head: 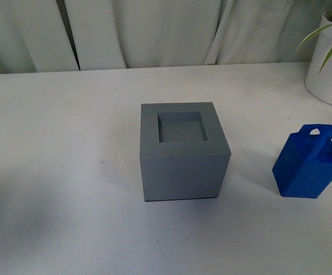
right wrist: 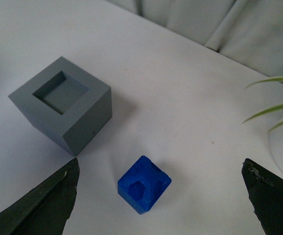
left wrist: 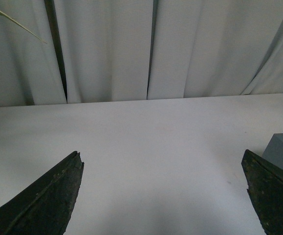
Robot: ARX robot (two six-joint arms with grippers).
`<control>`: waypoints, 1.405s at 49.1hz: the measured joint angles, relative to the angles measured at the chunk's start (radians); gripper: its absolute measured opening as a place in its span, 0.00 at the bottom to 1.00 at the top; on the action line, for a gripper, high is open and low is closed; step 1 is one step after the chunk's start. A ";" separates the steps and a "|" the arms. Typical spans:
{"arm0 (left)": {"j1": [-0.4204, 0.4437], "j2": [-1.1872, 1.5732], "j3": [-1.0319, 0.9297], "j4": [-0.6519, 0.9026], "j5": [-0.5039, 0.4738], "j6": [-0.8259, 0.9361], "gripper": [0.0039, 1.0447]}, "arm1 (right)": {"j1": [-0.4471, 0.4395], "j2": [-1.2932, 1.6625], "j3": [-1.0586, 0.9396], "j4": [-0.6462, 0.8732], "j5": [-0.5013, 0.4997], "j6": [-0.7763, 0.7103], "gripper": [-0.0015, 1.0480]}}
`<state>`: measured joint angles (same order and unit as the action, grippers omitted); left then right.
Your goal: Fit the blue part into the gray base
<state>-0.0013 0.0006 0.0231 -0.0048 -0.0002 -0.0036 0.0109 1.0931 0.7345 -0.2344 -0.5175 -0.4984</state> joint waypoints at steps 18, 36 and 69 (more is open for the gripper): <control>0.000 0.000 0.000 0.000 0.000 0.000 0.94 | 0.064 0.364 0.416 -0.602 0.139 -0.582 0.93; 0.000 0.000 0.000 0.000 0.000 0.000 0.94 | 0.164 0.642 0.623 -0.771 0.321 -0.776 0.93; 0.000 0.000 0.000 0.000 0.000 0.000 0.94 | 0.188 0.787 0.626 -0.703 0.365 -0.795 0.93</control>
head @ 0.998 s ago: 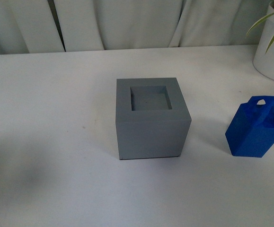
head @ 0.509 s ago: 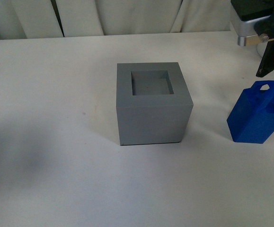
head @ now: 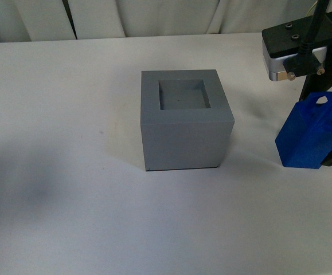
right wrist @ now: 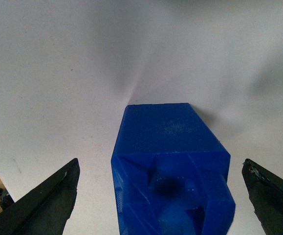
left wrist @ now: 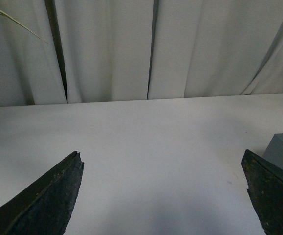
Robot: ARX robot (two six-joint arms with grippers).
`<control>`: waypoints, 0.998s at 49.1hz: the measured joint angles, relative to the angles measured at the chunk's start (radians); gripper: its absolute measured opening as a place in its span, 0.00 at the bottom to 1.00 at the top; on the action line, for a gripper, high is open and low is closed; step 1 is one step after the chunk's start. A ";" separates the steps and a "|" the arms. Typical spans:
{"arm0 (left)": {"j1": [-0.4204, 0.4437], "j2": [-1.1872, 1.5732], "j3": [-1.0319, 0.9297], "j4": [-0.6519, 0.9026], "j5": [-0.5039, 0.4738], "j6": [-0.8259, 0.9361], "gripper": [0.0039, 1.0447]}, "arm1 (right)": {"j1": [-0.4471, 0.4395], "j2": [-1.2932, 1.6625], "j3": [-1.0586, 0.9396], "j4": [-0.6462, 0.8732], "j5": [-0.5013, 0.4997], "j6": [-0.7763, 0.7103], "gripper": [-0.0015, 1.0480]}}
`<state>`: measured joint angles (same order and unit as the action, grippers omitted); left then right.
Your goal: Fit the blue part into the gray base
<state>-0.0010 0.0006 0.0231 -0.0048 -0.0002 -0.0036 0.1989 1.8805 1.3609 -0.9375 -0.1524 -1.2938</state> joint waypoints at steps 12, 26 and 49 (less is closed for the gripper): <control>0.000 0.000 0.000 0.000 0.000 0.000 0.94 | -0.006 0.000 0.000 -0.019 0.002 -0.002 0.57; 0.000 0.000 0.000 0.000 0.000 0.000 0.94 | -0.009 -0.009 0.050 -0.085 -0.025 -0.003 0.44; 0.000 0.000 0.000 0.000 0.000 0.000 0.94 | 0.138 -0.002 0.412 -0.276 -0.102 0.021 0.44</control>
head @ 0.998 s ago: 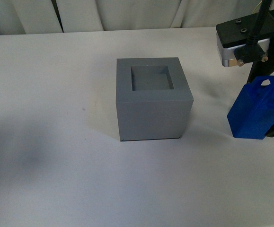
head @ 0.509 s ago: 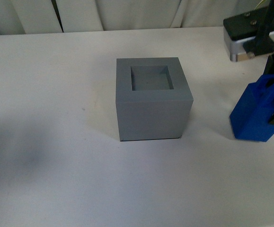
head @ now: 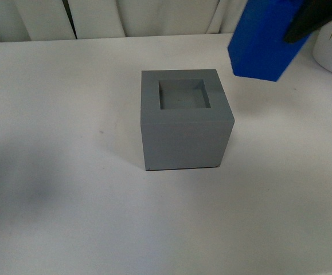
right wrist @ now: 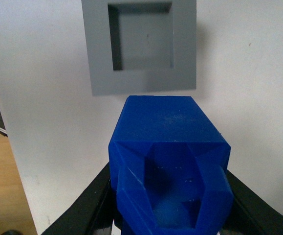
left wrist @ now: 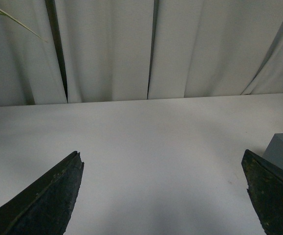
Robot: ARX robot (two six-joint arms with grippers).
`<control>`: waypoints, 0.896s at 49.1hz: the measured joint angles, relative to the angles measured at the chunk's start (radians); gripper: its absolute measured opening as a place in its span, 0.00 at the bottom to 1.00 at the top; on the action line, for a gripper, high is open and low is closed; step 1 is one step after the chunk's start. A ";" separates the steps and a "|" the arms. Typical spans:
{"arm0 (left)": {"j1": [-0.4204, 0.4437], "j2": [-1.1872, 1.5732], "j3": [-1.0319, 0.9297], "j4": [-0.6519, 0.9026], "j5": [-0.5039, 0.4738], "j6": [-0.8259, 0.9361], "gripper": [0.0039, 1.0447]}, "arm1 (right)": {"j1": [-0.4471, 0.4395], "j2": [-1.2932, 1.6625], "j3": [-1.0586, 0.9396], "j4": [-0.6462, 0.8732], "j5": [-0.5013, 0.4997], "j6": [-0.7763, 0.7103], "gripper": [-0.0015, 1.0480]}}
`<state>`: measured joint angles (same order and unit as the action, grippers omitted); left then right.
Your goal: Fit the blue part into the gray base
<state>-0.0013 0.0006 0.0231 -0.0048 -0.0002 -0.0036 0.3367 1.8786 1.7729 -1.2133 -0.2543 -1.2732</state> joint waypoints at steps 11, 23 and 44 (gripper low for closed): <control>0.000 0.000 0.000 0.000 0.000 0.000 0.94 | 0.087 0.068 0.072 -0.029 0.001 0.014 0.44; 0.000 0.000 0.000 0.000 0.000 0.000 0.94 | 0.125 0.124 0.124 -0.037 0.010 0.023 0.44; 0.000 0.000 0.000 0.000 0.000 0.000 0.94 | 0.153 0.188 0.175 -0.070 0.019 0.029 0.44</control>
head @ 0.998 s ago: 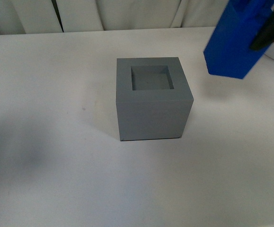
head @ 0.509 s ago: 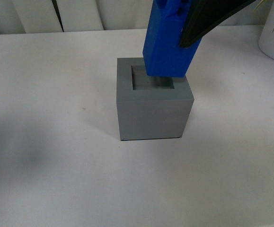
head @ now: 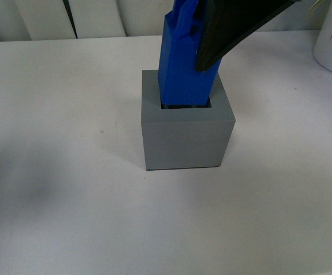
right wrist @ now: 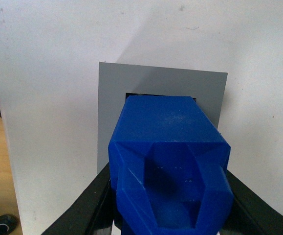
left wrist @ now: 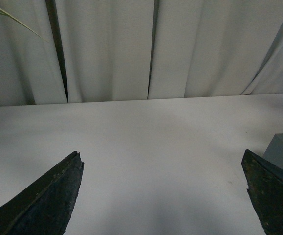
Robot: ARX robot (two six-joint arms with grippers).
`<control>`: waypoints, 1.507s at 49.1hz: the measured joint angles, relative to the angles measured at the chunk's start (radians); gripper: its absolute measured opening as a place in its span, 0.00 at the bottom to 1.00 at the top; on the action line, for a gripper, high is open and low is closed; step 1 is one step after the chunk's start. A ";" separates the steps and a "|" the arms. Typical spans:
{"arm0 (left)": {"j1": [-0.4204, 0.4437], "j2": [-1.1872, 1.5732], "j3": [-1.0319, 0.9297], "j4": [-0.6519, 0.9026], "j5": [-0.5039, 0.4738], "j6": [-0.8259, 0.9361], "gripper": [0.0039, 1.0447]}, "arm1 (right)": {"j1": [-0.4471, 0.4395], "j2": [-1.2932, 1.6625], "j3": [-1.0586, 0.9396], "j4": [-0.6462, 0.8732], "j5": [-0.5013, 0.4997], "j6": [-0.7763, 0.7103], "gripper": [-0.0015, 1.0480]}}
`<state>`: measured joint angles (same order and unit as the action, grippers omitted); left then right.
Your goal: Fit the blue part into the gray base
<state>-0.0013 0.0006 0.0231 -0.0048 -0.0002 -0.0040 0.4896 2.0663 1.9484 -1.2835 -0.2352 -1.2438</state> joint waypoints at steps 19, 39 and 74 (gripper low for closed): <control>0.000 0.000 0.000 0.000 0.000 0.000 0.94 | -0.001 0.005 0.001 -0.019 0.023 -0.006 0.44; 0.000 0.000 0.000 0.000 0.000 0.000 0.94 | -0.002 0.005 -0.037 0.010 0.032 -0.010 0.44; 0.000 0.000 0.000 0.000 0.000 0.000 0.94 | -0.072 -0.252 -0.275 0.279 -0.175 0.088 0.93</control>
<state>-0.0010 0.0006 0.0231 -0.0048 -0.0002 -0.0040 0.4175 1.8145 1.6730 -1.0042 -0.4107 -1.1561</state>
